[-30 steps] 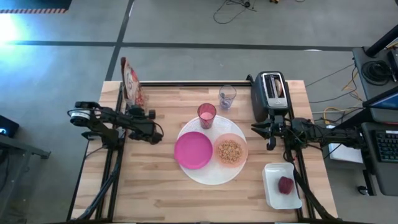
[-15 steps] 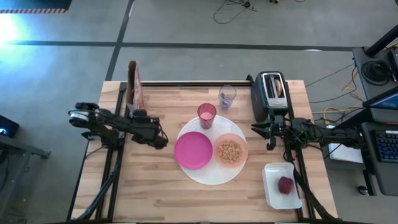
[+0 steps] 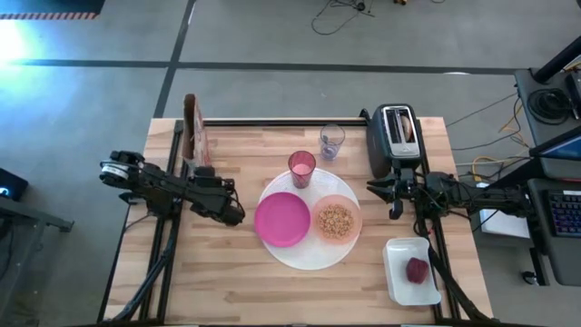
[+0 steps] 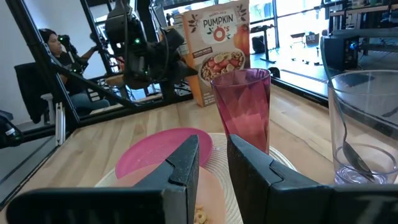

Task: Arrange a breakfast setting
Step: Pour the cereal into the orange bowl

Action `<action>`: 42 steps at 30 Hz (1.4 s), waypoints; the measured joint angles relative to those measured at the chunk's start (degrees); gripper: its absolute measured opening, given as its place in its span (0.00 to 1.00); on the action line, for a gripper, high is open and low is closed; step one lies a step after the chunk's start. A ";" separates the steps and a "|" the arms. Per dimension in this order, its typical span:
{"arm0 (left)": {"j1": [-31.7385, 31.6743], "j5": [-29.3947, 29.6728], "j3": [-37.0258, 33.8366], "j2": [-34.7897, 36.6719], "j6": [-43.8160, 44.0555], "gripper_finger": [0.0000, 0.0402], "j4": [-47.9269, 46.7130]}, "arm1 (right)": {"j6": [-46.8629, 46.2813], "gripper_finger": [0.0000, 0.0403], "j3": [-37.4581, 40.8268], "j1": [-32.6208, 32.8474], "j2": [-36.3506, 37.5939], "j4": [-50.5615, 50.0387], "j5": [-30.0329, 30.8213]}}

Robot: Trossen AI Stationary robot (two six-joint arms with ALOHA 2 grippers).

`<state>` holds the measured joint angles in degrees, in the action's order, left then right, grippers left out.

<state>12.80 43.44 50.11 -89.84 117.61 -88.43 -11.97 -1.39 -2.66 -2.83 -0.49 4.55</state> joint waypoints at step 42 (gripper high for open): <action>-17.34 13.46 -10.36 1.87 7.44 0.38 6.13 | 0.00 0.18 0.00 0.00 0.02 0.02 0.01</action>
<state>-4.54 56.91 39.75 -87.97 125.05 -82.30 -11.97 -1.39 -2.66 -2.81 -0.47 4.56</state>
